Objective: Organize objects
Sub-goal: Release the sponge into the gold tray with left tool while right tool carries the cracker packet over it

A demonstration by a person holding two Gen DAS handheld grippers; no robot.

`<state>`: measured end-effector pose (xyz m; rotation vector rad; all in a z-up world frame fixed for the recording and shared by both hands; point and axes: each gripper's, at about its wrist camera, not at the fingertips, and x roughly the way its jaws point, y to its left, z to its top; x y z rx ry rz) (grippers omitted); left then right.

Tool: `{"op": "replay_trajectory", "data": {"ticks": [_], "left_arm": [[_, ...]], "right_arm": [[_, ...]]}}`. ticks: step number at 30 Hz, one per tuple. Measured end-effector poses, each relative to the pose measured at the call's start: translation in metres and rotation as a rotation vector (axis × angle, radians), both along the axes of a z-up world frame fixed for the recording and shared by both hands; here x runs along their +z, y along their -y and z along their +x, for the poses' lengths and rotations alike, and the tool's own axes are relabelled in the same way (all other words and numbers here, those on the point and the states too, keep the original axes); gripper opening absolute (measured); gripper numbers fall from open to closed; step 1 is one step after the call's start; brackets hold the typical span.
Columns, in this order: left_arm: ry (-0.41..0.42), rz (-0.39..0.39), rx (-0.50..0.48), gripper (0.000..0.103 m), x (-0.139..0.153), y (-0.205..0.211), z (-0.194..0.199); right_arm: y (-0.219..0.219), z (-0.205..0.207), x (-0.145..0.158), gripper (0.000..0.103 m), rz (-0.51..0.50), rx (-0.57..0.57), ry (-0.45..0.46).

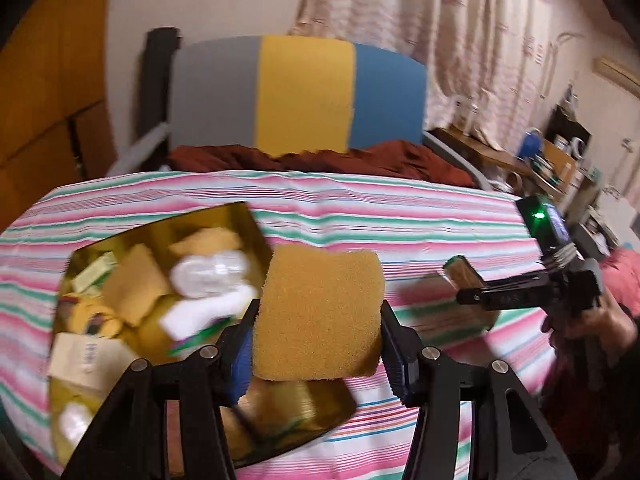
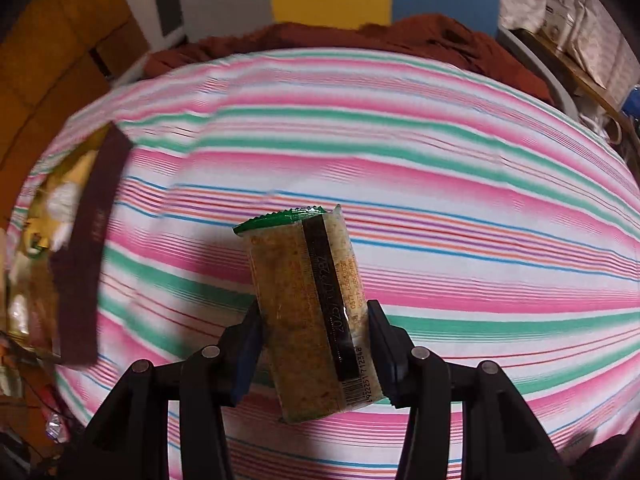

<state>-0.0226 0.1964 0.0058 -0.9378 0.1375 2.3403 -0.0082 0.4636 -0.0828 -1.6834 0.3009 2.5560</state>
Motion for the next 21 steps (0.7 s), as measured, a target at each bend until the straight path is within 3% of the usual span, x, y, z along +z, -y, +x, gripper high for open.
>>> {"op": "replay_trajectory", "data": {"ticks": [9,16,19,21], "left_arm": [[0.005,-0.005,0.139,0.055,-0.009,0.056,-0.017],[0.029,-0.003,0.277,0.059,-0.024,0.100,-0.036],[0.053,-0.017,0.343,0.064,-0.037,0.118,-0.047],[0.073,-0.024,0.378,0.078,-0.044,0.128,-0.053]], "right_arm": [[0.106,-0.038,0.043,0.049,-0.096,0.180,-0.117],[0.191,-0.061,0.055,0.049,-0.104,0.328,-0.137],[0.217,-0.076,0.047,0.049,-0.110,0.366,-0.106],[0.231,-0.081,0.041,0.050,-0.106,0.377,-0.089]]}}
